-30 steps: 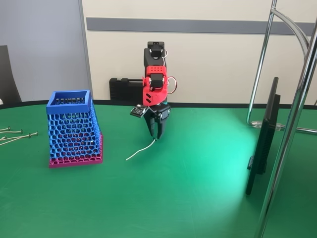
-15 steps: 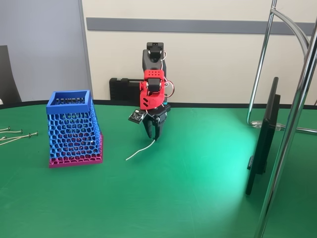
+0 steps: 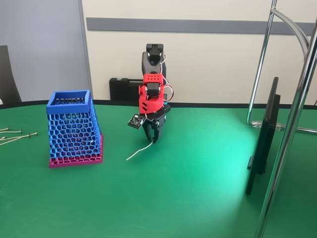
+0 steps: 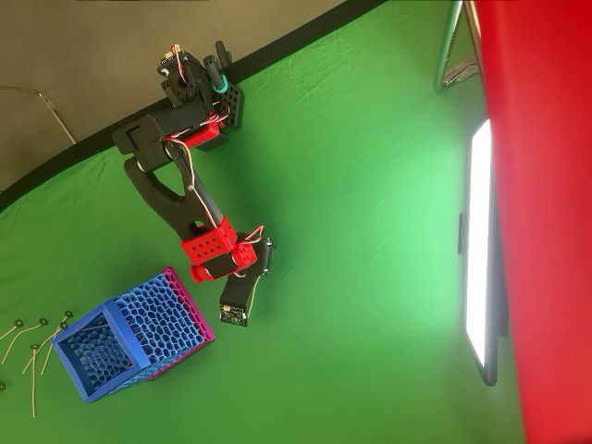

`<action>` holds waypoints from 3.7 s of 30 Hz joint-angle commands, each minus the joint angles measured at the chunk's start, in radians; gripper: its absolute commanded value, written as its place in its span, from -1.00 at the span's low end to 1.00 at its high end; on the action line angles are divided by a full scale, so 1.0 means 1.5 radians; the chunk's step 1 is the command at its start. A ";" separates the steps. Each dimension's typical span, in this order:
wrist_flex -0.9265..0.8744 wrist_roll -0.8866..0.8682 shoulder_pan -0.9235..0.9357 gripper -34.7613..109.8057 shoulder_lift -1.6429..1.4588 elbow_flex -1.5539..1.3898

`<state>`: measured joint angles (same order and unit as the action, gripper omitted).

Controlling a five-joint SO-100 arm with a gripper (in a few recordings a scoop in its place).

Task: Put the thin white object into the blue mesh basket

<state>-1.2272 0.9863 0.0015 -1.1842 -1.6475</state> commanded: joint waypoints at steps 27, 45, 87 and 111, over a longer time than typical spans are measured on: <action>0.107 -0.095 0.017 -0.51 -0.190 0.104; 0.487 -0.276 0.139 -0.51 -0.369 0.085; 0.475 -1.172 0.413 -0.30 -0.439 0.031; 0.567 -0.837 0.313 -0.26 -0.847 -0.399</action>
<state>-0.3559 -0.2899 0.5077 -2.3531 -2.1829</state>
